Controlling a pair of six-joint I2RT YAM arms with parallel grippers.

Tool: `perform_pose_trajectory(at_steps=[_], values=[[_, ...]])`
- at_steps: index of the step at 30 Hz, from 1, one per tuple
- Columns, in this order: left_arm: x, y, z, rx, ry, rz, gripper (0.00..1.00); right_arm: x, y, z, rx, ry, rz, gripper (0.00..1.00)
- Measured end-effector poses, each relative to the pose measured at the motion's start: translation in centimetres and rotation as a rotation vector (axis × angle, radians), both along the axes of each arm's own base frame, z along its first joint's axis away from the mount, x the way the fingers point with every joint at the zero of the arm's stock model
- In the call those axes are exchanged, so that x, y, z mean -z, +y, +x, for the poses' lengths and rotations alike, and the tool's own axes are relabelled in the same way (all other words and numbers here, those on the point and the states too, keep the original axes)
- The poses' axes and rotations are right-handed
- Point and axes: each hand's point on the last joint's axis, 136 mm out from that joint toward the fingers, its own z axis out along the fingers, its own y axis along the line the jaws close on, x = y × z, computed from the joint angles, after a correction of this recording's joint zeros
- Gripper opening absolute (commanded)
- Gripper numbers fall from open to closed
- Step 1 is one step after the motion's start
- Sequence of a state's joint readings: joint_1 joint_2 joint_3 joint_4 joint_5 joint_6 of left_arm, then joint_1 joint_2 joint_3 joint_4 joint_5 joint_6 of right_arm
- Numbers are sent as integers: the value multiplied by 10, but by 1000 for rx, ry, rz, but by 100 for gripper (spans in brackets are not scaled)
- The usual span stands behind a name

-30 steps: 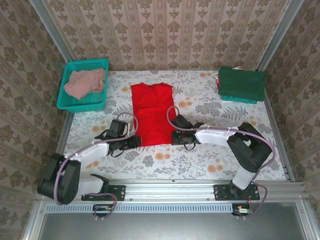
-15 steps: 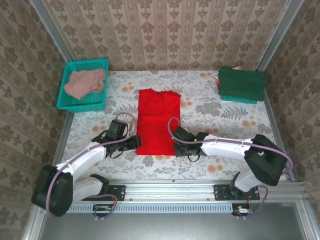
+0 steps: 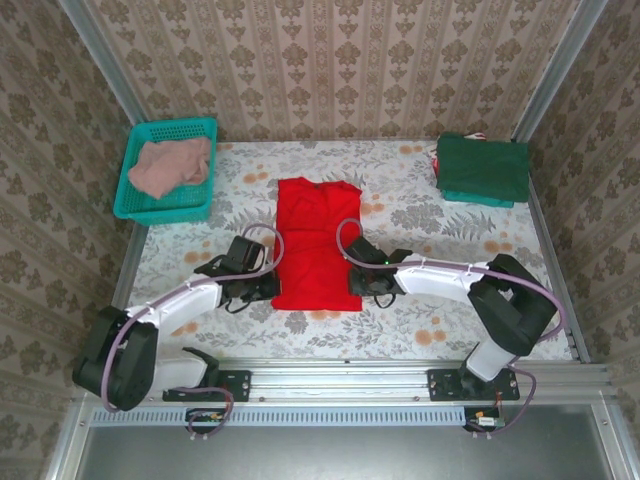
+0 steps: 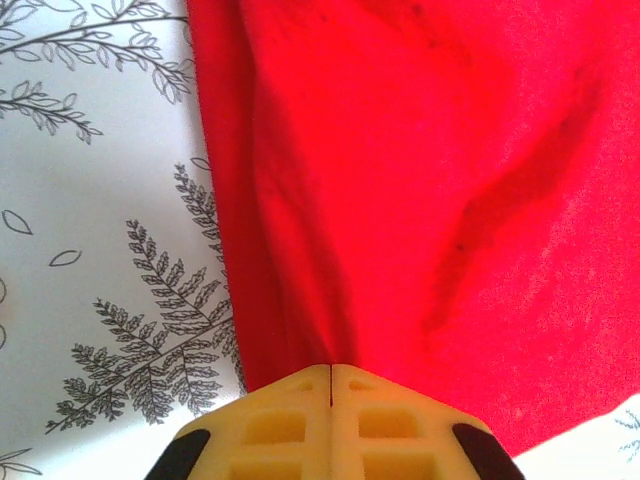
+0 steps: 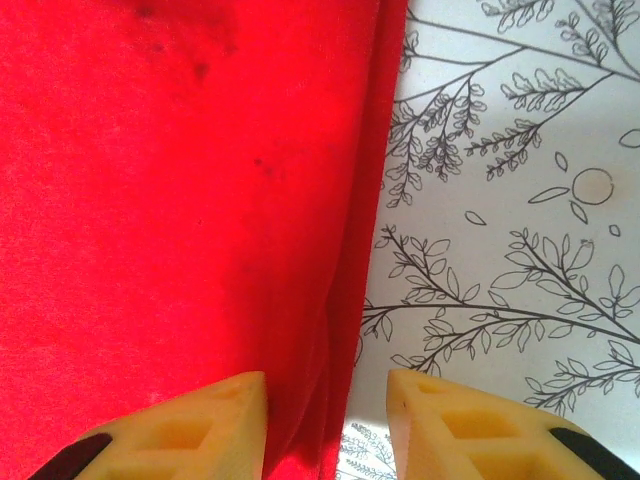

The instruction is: Fold and stack the t-shirts

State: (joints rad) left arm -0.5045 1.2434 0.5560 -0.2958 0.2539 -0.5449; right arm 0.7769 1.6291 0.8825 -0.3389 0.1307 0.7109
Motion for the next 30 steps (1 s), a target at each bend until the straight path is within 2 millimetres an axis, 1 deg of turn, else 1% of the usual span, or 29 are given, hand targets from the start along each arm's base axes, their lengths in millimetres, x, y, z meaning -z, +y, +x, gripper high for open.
perform_pose_trajectory(at_steps=[4,5,6,7,8,9,10,12,14,16,18,19,20,21,24,28,30], values=[[-11,2,-1,-3,-28,-10,0,-2,4,2,-3,-8,21,36],[-14,2,-1,-5,-38,-13,11,-2,6,3,-4,-13,27,36],[-18,3,-1,-4,-49,-16,29,-3,7,4,-4,-18,32,37],[-20,3,-1,-5,-57,-16,35,-4,8,5,-4,-21,35,36],[-21,4,-1,-7,-61,-16,44,-4,8,6,-4,-24,38,37],[-21,5,-1,-6,-62,-11,51,-4,9,6,-4,-27,41,36],[-19,5,-1,-9,-58,-5,51,-5,9,7,-4,-30,43,35],[-12,8,-2,-14,-35,17,49,-4,10,7,-5,-29,42,31],[1,9,-4,-15,5,43,39,-2,10,7,-4,-25,39,25],[11,11,-6,-10,38,66,33,0,10,7,0,-19,36,22],[17,12,-8,-9,58,76,18,1,11,7,-2,-19,36,14],[18,11,-7,-8,60,73,12,0,12,7,-3,-20,40,11],[18,10,-7,-5,56,70,7,0,13,7,-2,-21,45,9],[17,9,-6,-4,53,67,5,0,14,6,0,-20,47,6],[9,8,-5,0,26,54,3,-1,16,4,-2,-20,52,0],[-18,7,-5,5,-81,14,0,-7,17,0,-8,-31,67,0],[-26,8,-9,7,-136,-9,0,-13,17,-1,-11,-38,78,0]])
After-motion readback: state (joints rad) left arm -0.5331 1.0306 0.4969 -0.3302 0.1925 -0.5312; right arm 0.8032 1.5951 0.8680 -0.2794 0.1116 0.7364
